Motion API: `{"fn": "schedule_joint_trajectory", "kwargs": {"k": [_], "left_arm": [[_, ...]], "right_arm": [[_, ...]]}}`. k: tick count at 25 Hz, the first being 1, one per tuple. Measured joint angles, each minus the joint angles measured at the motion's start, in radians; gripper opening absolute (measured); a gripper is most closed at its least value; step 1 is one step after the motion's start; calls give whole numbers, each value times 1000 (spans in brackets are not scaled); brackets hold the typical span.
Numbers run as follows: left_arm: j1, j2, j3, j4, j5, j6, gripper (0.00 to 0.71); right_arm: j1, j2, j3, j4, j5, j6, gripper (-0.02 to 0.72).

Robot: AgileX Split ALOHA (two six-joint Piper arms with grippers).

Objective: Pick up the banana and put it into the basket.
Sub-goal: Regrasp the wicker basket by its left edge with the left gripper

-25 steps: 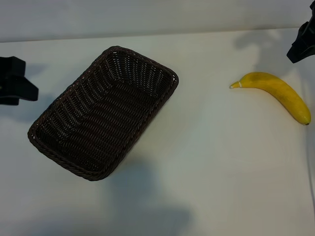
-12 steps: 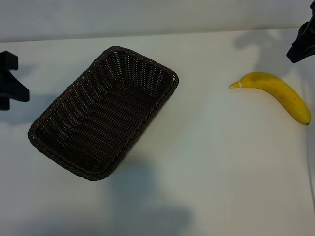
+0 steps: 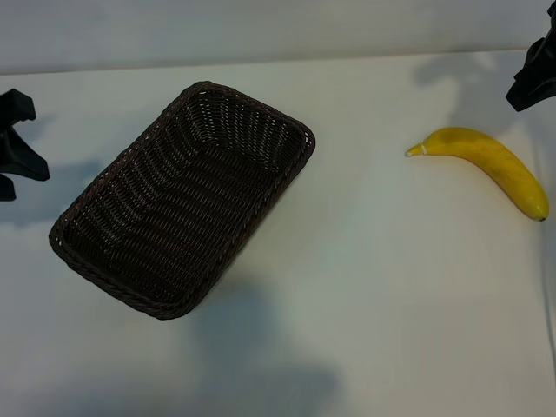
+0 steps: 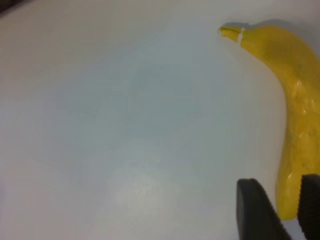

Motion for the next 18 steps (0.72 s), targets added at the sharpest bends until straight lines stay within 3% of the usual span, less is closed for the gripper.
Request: {"fn": "schedule_joint_trajectory", "kwargs": {"k": [10,18], "left_arm": [[0,100,110,3,-81,-26,456],[0,100,118,3,-110,-37,456]], "right_arm": [[0,0,0,0,0,3,253],[0,0,0,0,-10,3,253]]}}
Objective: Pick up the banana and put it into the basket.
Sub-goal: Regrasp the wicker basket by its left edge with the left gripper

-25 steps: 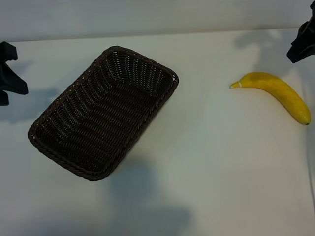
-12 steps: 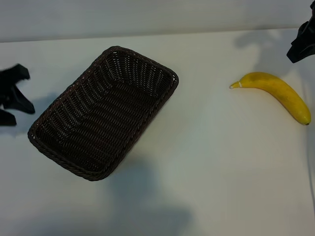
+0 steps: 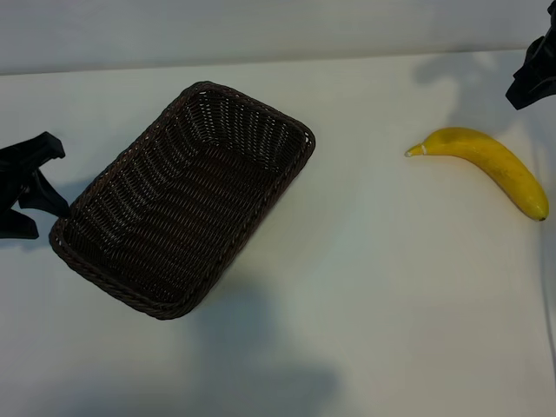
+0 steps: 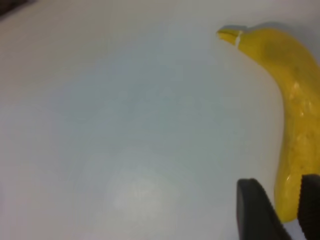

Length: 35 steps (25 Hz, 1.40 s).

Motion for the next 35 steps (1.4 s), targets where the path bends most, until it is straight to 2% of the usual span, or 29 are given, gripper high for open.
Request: {"fn": "schedule_joint_trajectory", "kwargs": {"k": [12,17,24,35], "left_arm": [[0,0,0,0,54,-12,456],[0,48,0,0,64,-12,456],[0,108,4,0,18,-29,456],[0,176,4,0,-1,-25,456]], "right_arm": [[0,0,0,0,-1,0,253],[0,0,0,0,-2,0,253],[0,0,0,0,-50,46,253],[0,0,0,0,-66,55,253]]}}
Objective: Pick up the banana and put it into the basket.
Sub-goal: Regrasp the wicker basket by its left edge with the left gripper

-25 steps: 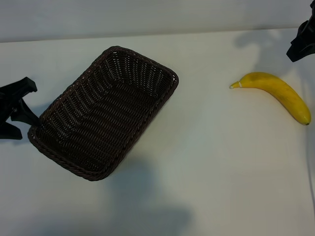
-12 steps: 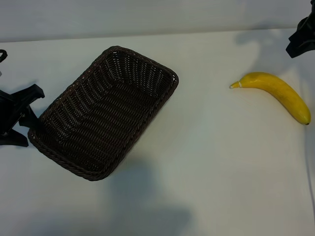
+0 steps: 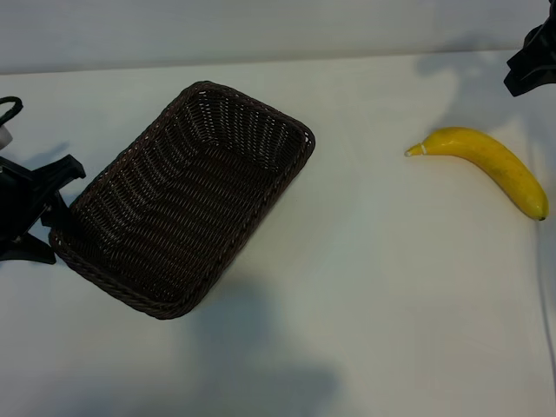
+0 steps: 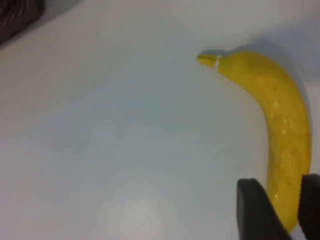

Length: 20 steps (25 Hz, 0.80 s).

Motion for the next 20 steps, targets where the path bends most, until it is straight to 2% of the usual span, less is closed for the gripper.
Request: {"fn": "schedule_joint_trajectory", "kwargs": {"k": [5,13,20], "left_arm": [[-3,66,0,-39,-20,36,456],[-89,182,0,-119,-100,94,456],[-90,196,0,-124,-109,94,456]], "right_arm": [[0,0,0,0,0,0,253],[0,0,0,0,0,0,253],[0,0,0,0,1,0,253]]}}
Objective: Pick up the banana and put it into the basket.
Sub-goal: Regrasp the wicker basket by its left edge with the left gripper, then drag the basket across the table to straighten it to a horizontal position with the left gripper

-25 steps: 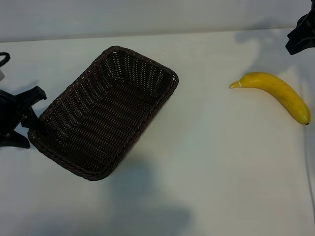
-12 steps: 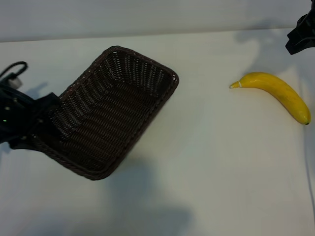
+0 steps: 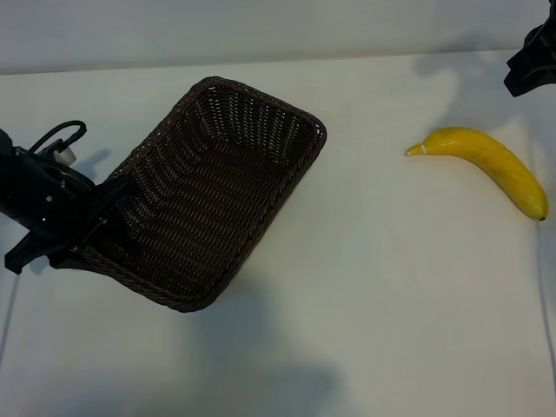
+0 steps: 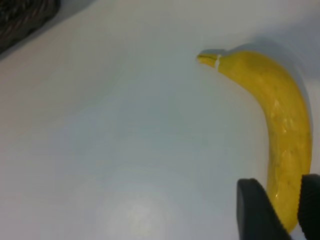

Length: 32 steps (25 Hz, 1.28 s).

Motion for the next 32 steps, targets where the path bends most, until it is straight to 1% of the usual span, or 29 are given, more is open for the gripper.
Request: {"fn": "schedule_joint_trajectory", "kwargs": {"k": [3,5,21,26,28,32], "left_arm": [[0,0,0,0,0,1,441],[0,0,0,7,2,8,379],[0,0,0,16,5,38,362],[0,-8,-28,-11,64,75,346],[0,-24,-46,-39,84,95,303],[0,-65,-106,-67,138,125,303]], "right_arm": [[0,0,0,0,0,0,253],[0,0,0,-1,1,0,253],[0,0,0,-1,2,0,253],[0,0,0,-2,2,0,252],[0,0,0,-2,2,0,252],[0,0,0,-2,2,0,252]]}}
